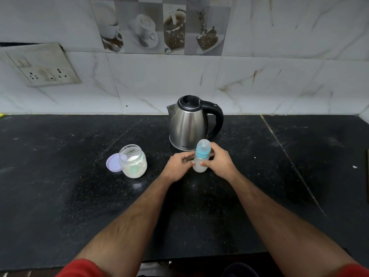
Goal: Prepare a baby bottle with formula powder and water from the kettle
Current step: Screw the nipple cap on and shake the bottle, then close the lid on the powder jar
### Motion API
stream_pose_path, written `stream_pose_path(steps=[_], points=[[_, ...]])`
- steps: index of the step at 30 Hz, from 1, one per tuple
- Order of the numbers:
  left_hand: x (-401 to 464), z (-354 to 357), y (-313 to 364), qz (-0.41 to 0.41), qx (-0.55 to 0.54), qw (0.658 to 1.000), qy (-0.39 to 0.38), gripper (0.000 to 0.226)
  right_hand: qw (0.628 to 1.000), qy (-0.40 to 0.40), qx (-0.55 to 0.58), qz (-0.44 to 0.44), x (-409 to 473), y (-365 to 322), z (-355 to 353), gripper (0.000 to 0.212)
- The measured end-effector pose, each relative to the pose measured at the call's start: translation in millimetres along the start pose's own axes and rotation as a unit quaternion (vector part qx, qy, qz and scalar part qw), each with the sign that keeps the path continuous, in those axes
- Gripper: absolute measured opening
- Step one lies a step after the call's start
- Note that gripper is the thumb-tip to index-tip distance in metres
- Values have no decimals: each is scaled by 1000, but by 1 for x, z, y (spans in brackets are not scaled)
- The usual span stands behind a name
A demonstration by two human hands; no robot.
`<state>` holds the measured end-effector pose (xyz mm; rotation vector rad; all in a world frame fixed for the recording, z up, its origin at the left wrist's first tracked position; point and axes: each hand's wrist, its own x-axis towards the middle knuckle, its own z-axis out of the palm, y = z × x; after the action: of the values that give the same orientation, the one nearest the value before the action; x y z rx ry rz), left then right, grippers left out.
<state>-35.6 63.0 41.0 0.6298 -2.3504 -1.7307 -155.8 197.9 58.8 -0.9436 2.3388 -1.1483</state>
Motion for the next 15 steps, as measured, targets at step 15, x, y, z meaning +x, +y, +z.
stream_pose_path(steps=[15], points=[[41,8,-17,-28,29,999,-17,58,998,8,-1,58,42,24,10,67]])
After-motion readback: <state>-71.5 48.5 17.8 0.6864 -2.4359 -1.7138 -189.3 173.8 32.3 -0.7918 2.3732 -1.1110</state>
